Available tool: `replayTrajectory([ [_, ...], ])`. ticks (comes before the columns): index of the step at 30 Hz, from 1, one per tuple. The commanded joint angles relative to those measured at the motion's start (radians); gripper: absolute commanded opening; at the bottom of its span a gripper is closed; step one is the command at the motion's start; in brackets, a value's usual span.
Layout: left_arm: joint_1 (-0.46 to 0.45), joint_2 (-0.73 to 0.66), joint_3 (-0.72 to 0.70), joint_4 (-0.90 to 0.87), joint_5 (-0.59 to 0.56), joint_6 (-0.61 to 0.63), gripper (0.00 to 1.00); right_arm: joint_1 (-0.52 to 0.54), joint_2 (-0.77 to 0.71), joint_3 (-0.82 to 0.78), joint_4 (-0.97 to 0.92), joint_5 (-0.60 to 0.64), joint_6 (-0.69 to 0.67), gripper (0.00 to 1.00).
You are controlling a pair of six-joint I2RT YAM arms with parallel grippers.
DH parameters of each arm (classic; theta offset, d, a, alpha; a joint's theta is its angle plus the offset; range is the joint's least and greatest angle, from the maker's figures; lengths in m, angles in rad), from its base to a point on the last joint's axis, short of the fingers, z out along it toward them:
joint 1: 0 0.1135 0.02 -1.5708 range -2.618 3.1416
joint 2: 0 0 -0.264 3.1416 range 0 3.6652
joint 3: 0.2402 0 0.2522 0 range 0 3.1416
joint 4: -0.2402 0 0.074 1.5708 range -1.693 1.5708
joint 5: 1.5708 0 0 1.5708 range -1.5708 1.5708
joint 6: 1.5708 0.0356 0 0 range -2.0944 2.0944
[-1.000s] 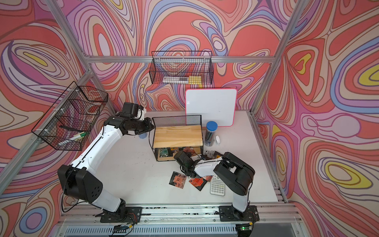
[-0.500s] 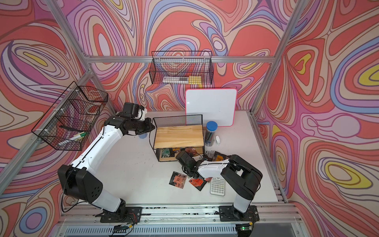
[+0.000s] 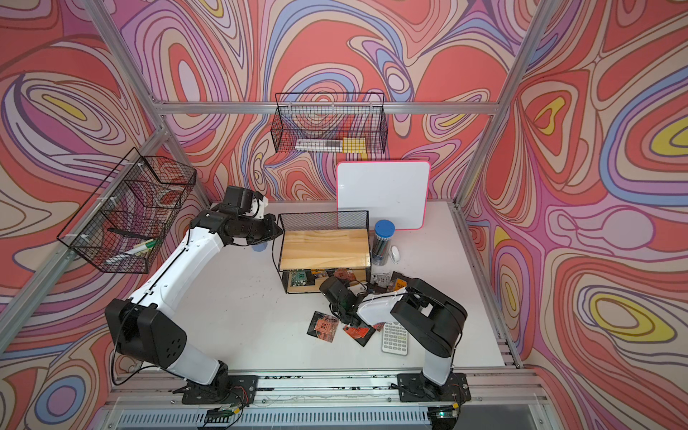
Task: Remove the tea bags from the shelf
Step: Pick up the tea bag from the shelf.
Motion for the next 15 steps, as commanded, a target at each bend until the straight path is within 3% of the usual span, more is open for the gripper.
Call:
replayTrajectory([
  [1, 0.01, -0.006, -0.026, -0.057, -0.042, 0.038, 0.08, -0.007, 0.039, 0.005, -0.029, -0.001, 0.266, 0.15],
  [15, 0.01, -0.024, -0.037, -0.06, -0.106, 0.007, 0.05, 0.026, -0.066, -0.05, -0.042, 0.097, 0.313, 0.39],
])
